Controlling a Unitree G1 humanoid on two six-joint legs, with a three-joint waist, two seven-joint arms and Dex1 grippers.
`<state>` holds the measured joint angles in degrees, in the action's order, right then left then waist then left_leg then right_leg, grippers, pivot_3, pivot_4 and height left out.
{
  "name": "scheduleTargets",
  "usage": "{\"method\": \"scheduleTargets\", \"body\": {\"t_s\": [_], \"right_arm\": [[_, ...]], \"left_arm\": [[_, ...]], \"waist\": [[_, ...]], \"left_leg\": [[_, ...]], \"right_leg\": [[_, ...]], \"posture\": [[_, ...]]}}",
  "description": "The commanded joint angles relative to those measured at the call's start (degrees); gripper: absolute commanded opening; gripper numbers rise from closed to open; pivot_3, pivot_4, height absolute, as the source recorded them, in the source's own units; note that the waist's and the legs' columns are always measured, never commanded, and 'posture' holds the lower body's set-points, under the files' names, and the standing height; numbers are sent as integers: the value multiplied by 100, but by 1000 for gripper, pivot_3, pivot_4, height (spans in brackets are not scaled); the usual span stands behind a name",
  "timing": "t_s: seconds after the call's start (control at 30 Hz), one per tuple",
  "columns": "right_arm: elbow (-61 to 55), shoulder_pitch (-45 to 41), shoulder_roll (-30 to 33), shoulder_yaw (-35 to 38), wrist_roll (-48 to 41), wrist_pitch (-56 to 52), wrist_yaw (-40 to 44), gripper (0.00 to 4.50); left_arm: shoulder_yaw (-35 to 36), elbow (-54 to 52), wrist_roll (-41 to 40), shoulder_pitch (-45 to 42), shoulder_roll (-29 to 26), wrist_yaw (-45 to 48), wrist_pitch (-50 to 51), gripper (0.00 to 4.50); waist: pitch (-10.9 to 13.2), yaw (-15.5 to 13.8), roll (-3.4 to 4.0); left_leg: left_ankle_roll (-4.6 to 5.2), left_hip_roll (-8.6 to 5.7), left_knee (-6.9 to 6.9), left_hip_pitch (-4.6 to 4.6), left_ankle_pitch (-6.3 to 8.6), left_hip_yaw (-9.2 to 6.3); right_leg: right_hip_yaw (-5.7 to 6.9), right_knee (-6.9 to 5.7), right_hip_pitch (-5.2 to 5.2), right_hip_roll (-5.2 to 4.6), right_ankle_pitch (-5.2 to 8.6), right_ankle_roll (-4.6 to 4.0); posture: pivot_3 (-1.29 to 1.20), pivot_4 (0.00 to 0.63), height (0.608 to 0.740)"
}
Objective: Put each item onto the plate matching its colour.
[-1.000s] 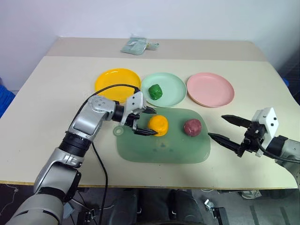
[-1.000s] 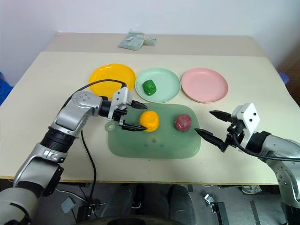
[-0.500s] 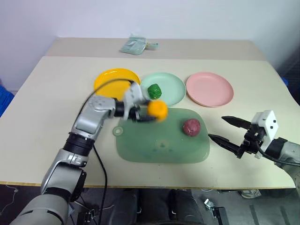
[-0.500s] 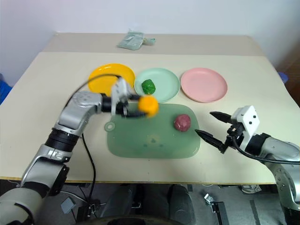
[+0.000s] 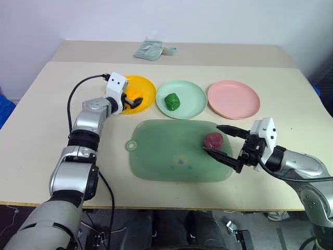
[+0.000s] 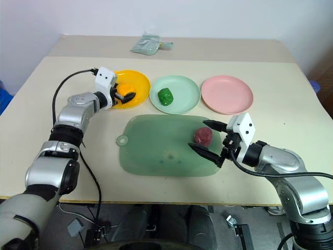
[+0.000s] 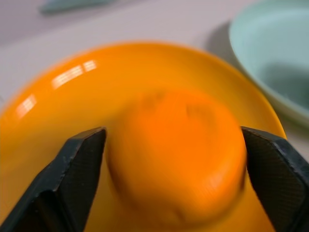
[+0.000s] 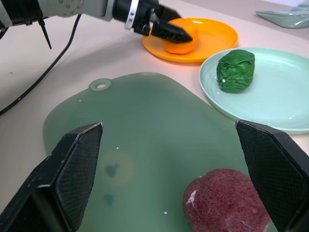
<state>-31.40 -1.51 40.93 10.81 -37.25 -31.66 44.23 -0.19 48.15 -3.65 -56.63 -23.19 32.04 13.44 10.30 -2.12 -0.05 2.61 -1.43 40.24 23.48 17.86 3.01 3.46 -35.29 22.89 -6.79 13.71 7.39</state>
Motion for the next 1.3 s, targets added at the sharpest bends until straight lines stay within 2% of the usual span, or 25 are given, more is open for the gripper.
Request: {"method": "scheduleTargets", "body": {"t_s": [0.03,0.13,0.3,0.4,0.53,0.63,0.7,0.73,0.83,0.9,1.03,1.2,1.3], "right_arm": [[-224,-146,53,-150,212,-88,-264,4500],[45,-256,45,-461,801,-15,-573,4500],[604,-442,-80,-896,1376,115,-719,4500],[883,-508,-82,-1041,1661,200,-731,4500],[1071,-540,-85,-1059,1776,269,-630,4500],[1121,-631,-155,-1012,1785,301,-646,3597],[1120,-739,-222,-964,1840,460,-682,2661],[1191,-909,-343,-874,1814,455,-819,2412],[1850,-1651,-643,-751,2124,512,-1409,2412],[2727,-2330,-848,-758,2469,552,-1918,2412],[5369,-3789,-1217,-762,3141,733,-3101,2412],[7455,-4721,-1342,-794,3369,1781,-3100,2412],[7820,-4879,-1253,-816,3458,2406,-2966,3682]], "left_arm": [[217,-288,-141,-38,-72,146,-522,4454],[346,-1468,-594,454,-213,881,-758,4454],[-186,-4430,-1761,2083,-824,2882,261,4454],[-548,-5405,-1880,2710,-1149,3272,637,4454],[-759,-6112,-1952,3164,-1371,3344,1033,4454],[-789,-6402,-1910,3434,-1474,3263,1140,4500],[-749,-6520,-1915,3538,-1472,3167,1203,4500],[-719,-6561,-1908,3582,-1461,3114,1196,4500],[-631,-6642,-1911,3668,-1364,2849,1263,4500],[-580,-6687,-1858,3740,-1298,2640,1224,4500],[-430,-6816,-1855,3920,-1071,2096,1272,4500],[-434,-7154,-1880,4188,-979,1713,1408,4500],[-389,-7213,-1824,4283,-953,1485,1413,4500]], "waist": [[0,7,0],[0,32,0],[-4,138,7],[-3,138,8],[-3,135,8],[-4,146,10],[-4,143,10],[-4,144,10],[-4,150,10],[-4,148,10],[-4,157,10],[-2,188,14],[-2,230,14]], "left_leg": [[0,0,-1,-1,0,1],[-2,3,-5,0,-1,6],[-8,5,-10,0,-3,6],[-11,6,-11,-2,-4,6],[-15,5,-8,-7,-7,2],[-14,5,-11,-9,-6,2],[-14,6,-12,-8,-6,2],[-14,6,-11,-8,-6,2],[-14,6,-10,-8,-6,4],[-14,5,-11,-9,-7,5],[-15,4,-15,-6,-7,6],[-18,4,-33,-2,-9,9],[-18,4,-30,-1,-9,10]], "right_leg": [[0,0,0,0,0,0],[-2,-2,8,0,0,0],[-3,2,8,-2,0,-1],[-4,6,7,-1,1,-2],[-4,8,2,-1,2,-3],[-7,8,5,0,2,-4],[-7,8,6,0,2,-5],[-7,8,6,0,2,-5],[-9,7,7,0,2,-4],[-10,5,8,0,2,-5],[-10,4,15,0,2,-6],[-9,3,18,2,3,-6],[-8,5,15,2,2,-5]], "posture": [[0,150,740],[0,150,740],[0,150,740],[0,150,740],[0,150,740],[0,150,740],[0,150,740],[0,150,740],[0,150,740],[0,150,740],[0,150,740],[0,150,740],[0,150,740]]}}
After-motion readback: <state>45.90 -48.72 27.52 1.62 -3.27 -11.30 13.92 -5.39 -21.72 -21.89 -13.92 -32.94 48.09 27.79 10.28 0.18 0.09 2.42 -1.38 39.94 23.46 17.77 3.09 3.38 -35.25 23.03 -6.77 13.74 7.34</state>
